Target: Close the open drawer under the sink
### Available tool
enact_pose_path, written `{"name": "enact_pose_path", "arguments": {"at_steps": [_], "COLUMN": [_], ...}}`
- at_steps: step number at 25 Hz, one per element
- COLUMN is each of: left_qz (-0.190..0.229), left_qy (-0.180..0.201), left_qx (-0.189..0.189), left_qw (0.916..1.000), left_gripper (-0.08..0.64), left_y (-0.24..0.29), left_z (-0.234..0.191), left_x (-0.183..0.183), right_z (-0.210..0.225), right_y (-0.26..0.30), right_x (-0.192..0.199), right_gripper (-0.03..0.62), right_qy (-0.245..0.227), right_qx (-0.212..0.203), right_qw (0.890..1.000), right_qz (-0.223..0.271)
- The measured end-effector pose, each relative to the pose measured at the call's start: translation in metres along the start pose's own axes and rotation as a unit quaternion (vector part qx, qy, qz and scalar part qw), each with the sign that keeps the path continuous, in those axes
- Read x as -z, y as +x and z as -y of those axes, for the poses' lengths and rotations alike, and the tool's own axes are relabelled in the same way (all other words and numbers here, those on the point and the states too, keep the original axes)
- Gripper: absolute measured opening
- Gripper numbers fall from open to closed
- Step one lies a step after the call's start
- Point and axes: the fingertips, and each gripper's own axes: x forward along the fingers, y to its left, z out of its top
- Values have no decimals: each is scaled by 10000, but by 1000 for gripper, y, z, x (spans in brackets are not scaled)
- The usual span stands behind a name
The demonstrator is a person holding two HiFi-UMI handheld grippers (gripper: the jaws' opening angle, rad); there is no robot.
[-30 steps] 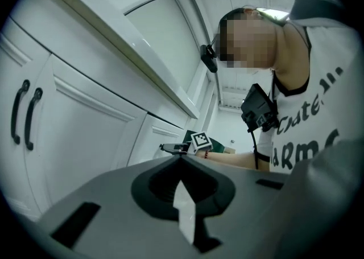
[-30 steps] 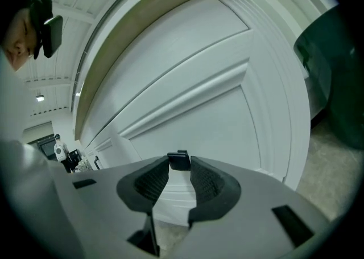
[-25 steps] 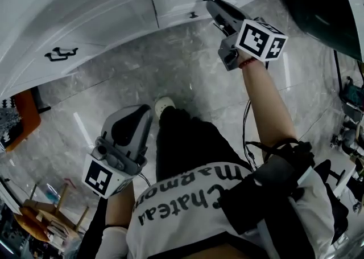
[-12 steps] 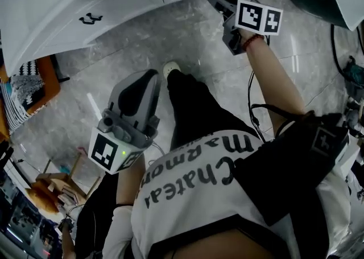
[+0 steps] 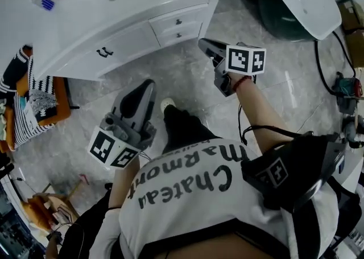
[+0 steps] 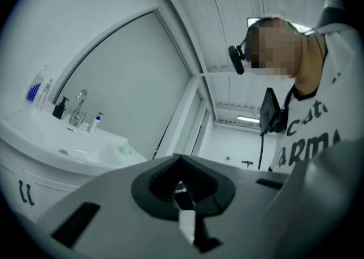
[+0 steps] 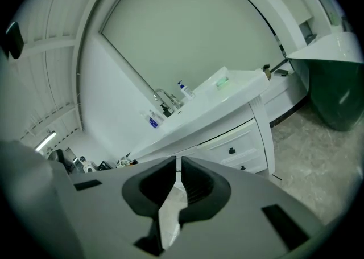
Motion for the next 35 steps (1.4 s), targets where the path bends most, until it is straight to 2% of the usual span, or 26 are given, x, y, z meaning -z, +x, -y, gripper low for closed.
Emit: {"name": "enact_pose_path", "arguments": {"at_steps": [2,6,11,15,19,23,30,35], "left_qz": [6,118,144,110,-98,-274,-358,-368], "left_qy": [50,128,291,216,370,559,525,499], "left_qx": [0,20,145,177,210,94,-229,-315], "left_qw": [10000,9998,9994,9995,9990,9980,9977,9976], "left_gripper": [8,8,8,8,8,8,8,8], "left_y": [3,9,7,8,11,8,-3,-7], "left_z": [10,24,51,64,79,78,54,55], "left_x": [-10,-27,-37,-35,-24,-15,-2,4], "right_z": [-21,-65,-128,-156,-155,-134,-114,-105], "right_y": [-19,-49,-97,-126,-143,-150,-146,-139], "right_x": [-1,-15,-31,-38,-28,-19,-9,6], "right_gripper": [30,20,18,18,12,11,11,11], "right_qy": [-122,-700,-1047,-1206,-1354,-1352,-1291,-1256], "right_qx": [-137,-474,-1022,-1260,-1350,-1172,-944,-868], "right_qw": [9998,9962,9863,9783,9745,9773,9817,9851], "right_qz": [21,204,763,1116,1173,1132,1032,790]}}
